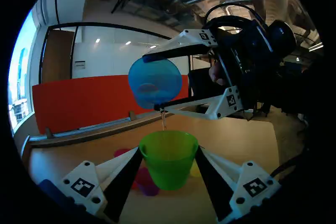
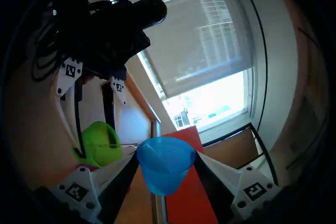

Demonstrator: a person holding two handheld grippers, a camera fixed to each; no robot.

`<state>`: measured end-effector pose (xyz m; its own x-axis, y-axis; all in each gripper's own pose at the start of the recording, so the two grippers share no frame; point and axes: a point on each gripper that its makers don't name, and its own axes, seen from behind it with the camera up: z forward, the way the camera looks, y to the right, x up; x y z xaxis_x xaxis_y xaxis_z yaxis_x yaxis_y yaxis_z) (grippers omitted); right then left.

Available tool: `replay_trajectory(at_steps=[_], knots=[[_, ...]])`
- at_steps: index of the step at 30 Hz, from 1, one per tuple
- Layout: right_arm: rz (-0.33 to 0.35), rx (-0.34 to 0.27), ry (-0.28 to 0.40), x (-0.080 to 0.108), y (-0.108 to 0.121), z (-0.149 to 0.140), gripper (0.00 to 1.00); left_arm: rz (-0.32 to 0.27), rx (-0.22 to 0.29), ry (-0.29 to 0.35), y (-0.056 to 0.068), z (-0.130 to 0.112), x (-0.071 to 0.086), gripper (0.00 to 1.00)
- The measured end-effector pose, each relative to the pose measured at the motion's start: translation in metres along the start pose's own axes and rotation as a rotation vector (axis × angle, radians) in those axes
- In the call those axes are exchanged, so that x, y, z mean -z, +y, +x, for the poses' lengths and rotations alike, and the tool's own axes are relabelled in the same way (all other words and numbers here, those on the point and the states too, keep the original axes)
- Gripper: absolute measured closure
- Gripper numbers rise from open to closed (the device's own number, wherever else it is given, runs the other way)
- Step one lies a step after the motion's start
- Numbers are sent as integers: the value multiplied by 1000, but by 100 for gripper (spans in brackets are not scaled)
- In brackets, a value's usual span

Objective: Pour water

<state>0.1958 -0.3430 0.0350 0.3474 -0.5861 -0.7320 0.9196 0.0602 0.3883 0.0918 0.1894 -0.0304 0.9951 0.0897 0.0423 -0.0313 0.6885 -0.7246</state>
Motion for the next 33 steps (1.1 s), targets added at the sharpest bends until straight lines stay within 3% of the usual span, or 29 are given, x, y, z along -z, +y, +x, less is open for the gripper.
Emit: replay_trajectory(at_steps=[33], knots=[[-8,48,-6,2,3,-5,7,-2,-10,-5,2,0,-2,13]])
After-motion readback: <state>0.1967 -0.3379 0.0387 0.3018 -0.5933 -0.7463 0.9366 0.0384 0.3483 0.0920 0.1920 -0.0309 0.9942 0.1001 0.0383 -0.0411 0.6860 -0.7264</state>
